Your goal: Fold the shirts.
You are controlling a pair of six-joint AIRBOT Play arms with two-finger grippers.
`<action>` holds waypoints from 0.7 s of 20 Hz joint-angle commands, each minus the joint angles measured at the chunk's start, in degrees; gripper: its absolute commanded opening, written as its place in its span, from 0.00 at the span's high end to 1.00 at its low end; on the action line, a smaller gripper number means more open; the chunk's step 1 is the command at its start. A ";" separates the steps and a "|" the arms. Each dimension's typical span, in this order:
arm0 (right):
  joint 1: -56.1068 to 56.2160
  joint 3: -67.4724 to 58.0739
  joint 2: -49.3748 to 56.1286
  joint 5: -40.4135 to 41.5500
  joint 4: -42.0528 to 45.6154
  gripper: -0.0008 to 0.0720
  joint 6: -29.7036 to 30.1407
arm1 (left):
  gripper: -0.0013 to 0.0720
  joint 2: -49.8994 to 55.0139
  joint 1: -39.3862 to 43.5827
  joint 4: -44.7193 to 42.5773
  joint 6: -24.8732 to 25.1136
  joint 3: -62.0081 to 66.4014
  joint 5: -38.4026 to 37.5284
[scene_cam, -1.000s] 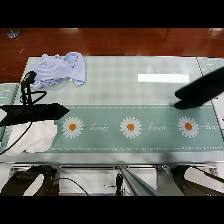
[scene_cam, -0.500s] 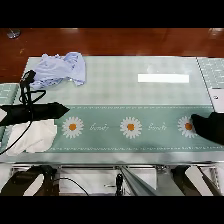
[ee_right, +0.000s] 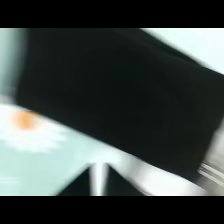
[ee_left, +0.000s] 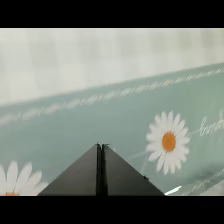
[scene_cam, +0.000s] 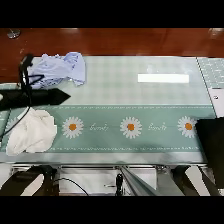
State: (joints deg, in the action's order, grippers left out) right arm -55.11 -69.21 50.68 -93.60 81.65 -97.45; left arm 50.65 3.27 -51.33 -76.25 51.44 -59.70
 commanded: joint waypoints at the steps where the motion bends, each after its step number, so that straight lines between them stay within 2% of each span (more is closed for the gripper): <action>1: 5.70 -0.11 2.05 14.49 -29.70 0.96 5.42 | 0.95 8.92 0.22 1.03 1.20 15.82 -2.58; 3: 20.28 0.02 2.73 22.53 -30.99 0.96 13.11 | 0.95 13.92 2.12 1.01 1.57 24.39 -2.43; 5: 38.47 1.62 3.78 27.30 -23.21 0.96 18.29 | 0.95 16.57 5.57 0.50 3.61 26.36 -0.87; 6: 47.63 3.72 4.76 29.88 -15.80 0.96 15.93 | 0.95 17.38 7.50 -1.11 3.54 25.24 -0.92; 8: 60.98 8.96 8.07 33.83 -0.83 0.96 5.16 | 0.95 17.88 11.02 -6.29 0.81 19.41 -0.24; 10: 66.93 13.05 13.05 34.51 7.80 0.96 -5.01 | 0.95 17.88 12.85 -11.56 -3.06 10.36 1.55; 12: 67.56 13.62 17.81 33.38 8.39 0.96 -5.84 | 0.94 17.88 11.91 -11.69 -5.81 4.15 3.85; 14: 67.54 13.62 19.80 33.20 8.57 0.96 -5.79 | 0.95 17.88 10.62 -11.76 -5.84 2.78 4.61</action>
State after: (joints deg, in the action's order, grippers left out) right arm 8.51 -57.12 66.32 -61.45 84.95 -99.33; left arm 68.18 14.20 -60.82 -79.77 58.89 -57.14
